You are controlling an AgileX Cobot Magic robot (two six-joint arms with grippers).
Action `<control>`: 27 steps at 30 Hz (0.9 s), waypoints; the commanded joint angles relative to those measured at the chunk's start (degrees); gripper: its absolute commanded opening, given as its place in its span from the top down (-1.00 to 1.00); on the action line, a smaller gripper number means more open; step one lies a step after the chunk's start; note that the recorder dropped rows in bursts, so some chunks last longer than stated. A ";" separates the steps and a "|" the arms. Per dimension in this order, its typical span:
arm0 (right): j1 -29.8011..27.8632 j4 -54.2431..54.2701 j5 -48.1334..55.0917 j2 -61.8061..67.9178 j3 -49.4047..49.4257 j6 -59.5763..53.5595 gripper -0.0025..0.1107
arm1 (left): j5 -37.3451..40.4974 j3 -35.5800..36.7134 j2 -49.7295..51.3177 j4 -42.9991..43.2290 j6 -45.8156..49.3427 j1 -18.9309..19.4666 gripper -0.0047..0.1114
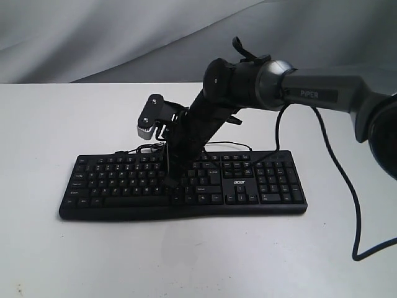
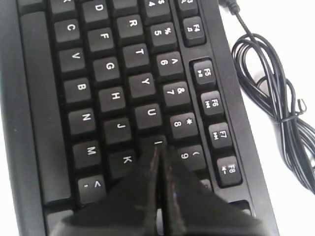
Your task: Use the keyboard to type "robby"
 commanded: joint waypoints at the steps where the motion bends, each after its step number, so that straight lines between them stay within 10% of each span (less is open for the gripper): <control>1: -0.12 0.28 -0.65 -0.14 0.13 -0.58 0.96 | -0.26 0.25 -0.15 -0.46 -0.23 0.11 0.91; 27: -0.12 -0.37 -1.58 0.98 0.13 -0.31 0.96 | -0.26 0.25 -0.15 -0.46 -0.23 0.11 0.91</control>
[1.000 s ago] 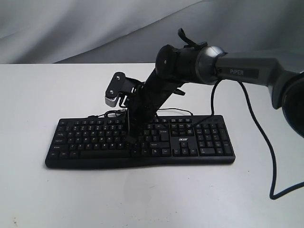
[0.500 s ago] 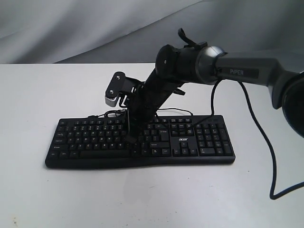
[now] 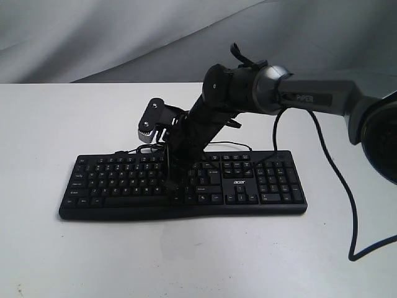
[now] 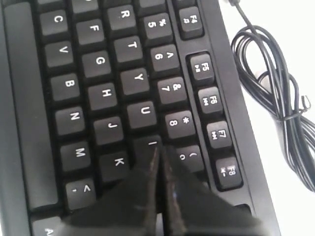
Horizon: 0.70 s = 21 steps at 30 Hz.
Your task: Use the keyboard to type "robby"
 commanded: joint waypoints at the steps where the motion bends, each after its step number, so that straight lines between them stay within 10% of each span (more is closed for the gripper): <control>1: -0.12 -0.26 -0.29 -0.33 0.13 -0.08 0.96 | -0.26 0.25 -0.15 -0.46 -0.23 0.11 0.91; 21: 0.09 -1.10 0.50 -3.10 0.13 0.29 0.96 | -0.26 0.25 -0.15 -0.46 -0.23 0.11 0.91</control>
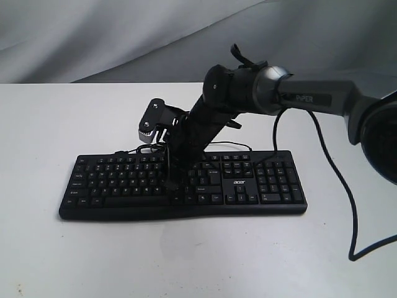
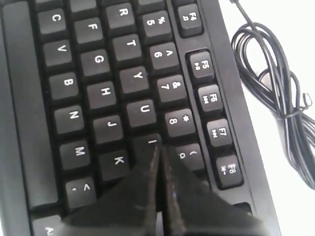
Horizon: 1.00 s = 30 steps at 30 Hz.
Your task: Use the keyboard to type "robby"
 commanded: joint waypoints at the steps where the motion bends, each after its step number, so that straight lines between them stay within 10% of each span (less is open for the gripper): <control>1: 0.24 -1.08 0.36 -3.70 0.13 0.05 0.96 | -0.26 0.25 -0.15 -0.46 -0.23 0.11 0.91; 30: 7.00 4.49 -3.73 -0.36 0.13 0.54 0.96 | -0.26 0.25 -0.15 -0.46 -0.23 0.11 0.91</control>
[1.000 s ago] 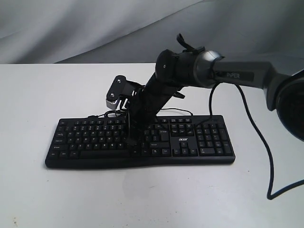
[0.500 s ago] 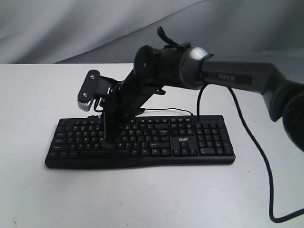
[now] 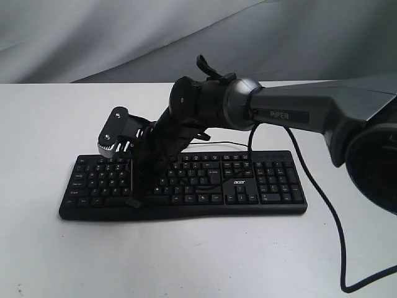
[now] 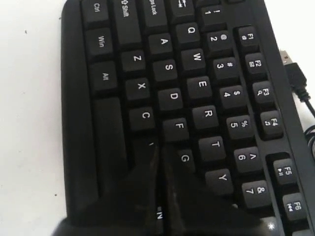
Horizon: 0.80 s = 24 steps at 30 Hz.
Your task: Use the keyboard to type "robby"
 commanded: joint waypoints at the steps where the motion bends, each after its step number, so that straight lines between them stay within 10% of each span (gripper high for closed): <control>1: -0.26 0.76 0.40 0.19 0.13 0.08 0.96 | -0.26 0.25 -0.15 -0.46 -0.23 0.11 0.91; 24: -0.26 1.42 0.10 1.95 0.13 0.01 0.96 | -0.26 0.25 -0.15 -0.46 -0.23 0.11 0.91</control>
